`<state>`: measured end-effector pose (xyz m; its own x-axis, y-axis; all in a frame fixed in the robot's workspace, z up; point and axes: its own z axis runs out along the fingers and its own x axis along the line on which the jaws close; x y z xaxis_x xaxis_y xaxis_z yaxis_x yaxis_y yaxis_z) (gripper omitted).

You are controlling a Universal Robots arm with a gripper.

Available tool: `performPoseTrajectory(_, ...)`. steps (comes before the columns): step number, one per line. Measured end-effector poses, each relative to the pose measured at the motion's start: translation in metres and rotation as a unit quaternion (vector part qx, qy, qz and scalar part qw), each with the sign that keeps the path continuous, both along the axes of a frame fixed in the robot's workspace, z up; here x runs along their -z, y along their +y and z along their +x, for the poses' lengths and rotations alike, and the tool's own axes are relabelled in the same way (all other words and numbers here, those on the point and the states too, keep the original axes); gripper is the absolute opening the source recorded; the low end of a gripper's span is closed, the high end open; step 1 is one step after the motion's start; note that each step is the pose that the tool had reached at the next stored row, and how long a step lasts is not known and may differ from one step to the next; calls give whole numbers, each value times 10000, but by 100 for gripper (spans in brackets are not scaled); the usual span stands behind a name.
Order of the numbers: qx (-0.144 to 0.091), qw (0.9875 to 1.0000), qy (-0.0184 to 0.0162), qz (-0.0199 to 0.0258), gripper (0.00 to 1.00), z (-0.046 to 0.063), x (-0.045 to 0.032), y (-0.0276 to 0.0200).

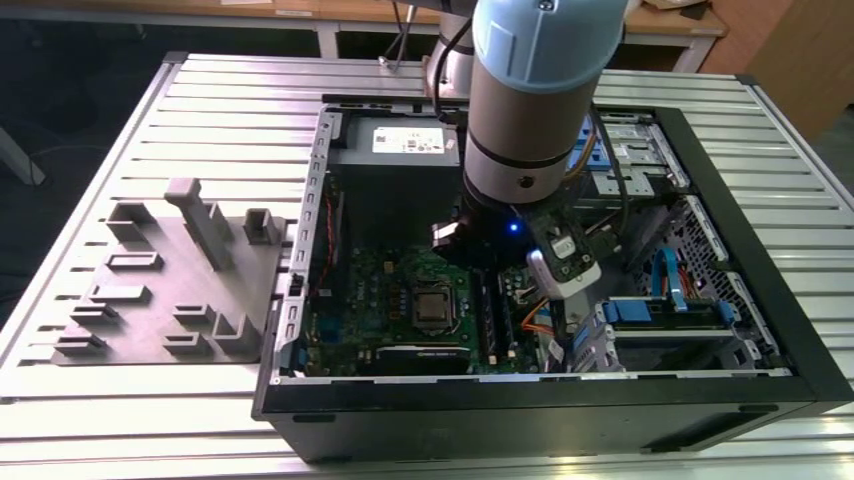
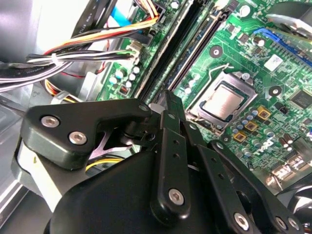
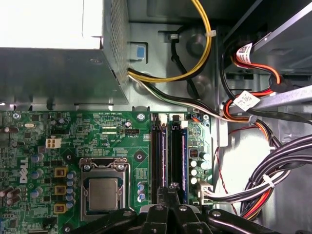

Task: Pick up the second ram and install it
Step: 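Press down the second ram until it locks into place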

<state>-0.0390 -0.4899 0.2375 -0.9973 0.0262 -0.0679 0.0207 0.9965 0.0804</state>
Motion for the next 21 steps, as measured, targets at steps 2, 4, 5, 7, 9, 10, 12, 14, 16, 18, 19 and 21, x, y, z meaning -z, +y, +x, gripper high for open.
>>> performPoseTrajectory(2, 0, 10000, 0, 2, 7, 0, 2, 10)
performPoseTrajectory(4, 0, 10000, 0, 3, 7, 0, 4, 23)
performPoseTrajectory(5, 0, 10000, 0, 5, 7, 0, 6, 31)
performPoseTrajectory(7, 0, 10000, 0, 6, 7, 0, 7, 50)
performPoseTrajectory(9, 0, 10000, 0, 8, 7, 0, 10, 75)
performPoseTrajectory(10, 0, 10000, 0, 8, 7, 0, 11, 87)
performPoseTrajectory(12, 0, 10000, 0, 10, 7, 0, 14, 113)
performPoseTrajectory(14, 0, 10000, 0, 12, 7, 0, 17, 139)
performPoseTrajectory(16, 0, 10000, 0, 15, 7, 0, 21, 173)
performPoseTrajectory(18, 0, 10000, 0, 16, 7, 0, 25, 206)
performPoseTrajectory(19, 0, 10000, 0, 18, 7, 0, 26, 221)
performPoseTrajectory(21, 0, 10000, 0, 22, 7, 0, 30, 250)
